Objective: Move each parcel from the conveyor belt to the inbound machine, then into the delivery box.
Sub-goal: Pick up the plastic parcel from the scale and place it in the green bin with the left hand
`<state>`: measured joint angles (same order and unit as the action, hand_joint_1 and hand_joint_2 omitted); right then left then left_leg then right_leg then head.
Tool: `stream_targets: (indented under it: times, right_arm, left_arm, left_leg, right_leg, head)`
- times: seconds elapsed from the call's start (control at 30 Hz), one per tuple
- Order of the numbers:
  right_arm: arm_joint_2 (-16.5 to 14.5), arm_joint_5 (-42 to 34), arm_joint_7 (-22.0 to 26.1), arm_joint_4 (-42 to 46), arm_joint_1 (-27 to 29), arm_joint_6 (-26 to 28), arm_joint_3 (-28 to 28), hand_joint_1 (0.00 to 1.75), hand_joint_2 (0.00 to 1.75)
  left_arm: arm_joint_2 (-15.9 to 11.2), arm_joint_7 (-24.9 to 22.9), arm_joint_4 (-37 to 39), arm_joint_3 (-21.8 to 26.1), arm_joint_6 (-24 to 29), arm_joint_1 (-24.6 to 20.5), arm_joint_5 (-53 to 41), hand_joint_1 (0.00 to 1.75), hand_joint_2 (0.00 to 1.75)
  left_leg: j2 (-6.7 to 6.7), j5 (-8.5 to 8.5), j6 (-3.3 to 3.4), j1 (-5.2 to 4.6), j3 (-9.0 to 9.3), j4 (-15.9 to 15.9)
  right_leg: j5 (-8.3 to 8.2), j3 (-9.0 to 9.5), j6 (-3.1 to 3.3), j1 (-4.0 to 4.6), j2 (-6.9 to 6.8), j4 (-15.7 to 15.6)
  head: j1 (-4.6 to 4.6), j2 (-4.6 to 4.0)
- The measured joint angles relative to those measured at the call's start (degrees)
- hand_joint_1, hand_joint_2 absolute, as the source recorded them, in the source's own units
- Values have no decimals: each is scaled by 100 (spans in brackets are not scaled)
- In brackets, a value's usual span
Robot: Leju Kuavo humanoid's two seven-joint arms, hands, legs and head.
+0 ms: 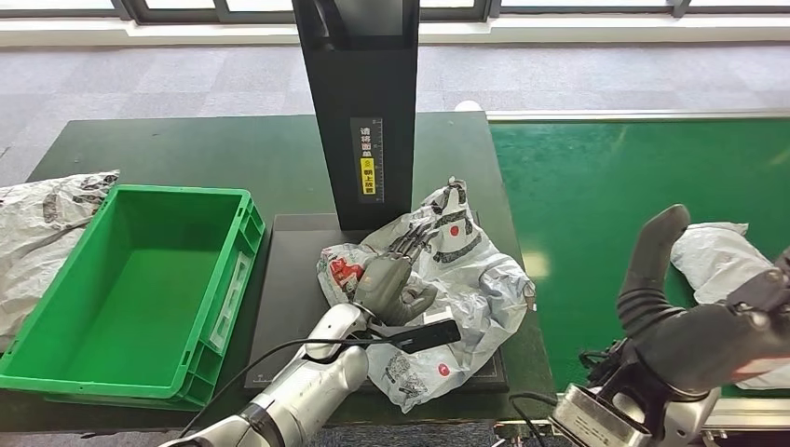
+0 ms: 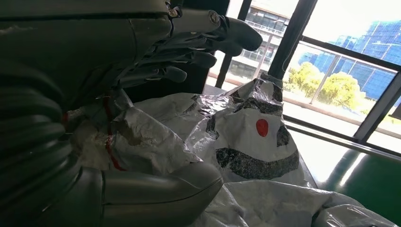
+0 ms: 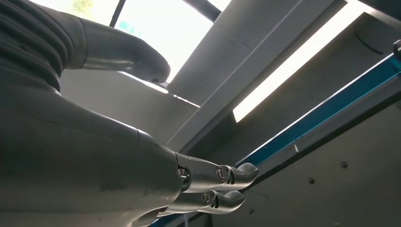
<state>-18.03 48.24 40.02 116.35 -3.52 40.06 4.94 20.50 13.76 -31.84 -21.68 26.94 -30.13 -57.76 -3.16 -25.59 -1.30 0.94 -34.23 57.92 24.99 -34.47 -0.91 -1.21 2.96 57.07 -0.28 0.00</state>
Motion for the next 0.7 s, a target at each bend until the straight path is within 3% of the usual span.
stream_targets:
  times: [0.1, 0.2, 0.27, 0.7]
  right_arm:
    - [-1, -34, 1, 52, -2, 0, -10, 0, 175]
    - [-8, -137, 0, 59, -31, -3, -91, 0, 175]
    - [-14, -180, -2, 56, -53, -4, -162, 0, 175]
    - [-17, -191, 0, -90, -80, -13, -197, 0, 175]
  left_arm:
    - [3, -158, 85, -13, -197, -39, -153, 0, 175]
    - [8, -625, 434, -211, -1063, -144, -604, 0, 175]
    - [9, -762, 628, -394, -1367, -115, -717, 0, 175]
    - [9, -947, 950, -675, -1366, -242, -843, 0, 175]
  left_leg:
    - [0, 0, 0, 0, 0, 0]
    - [-4, 0, 0, 0, 2, 0]
    - [-3, 0, 1, 0, 3, 0]
    - [-2, 0, 1, 0, 23, -1]
  right_leg:
    - [0, 0, 0, 0, 0, 0]
    - [1, 6, 0, -1, -4, 0]
    - [1, 7, -1, -1, -4, 0]
    - [1, 28, -2, 1, -6, -1]
  head:
    - [0, 0]
    - [0, 0]
    - [0, 0]
    - [0, 0]
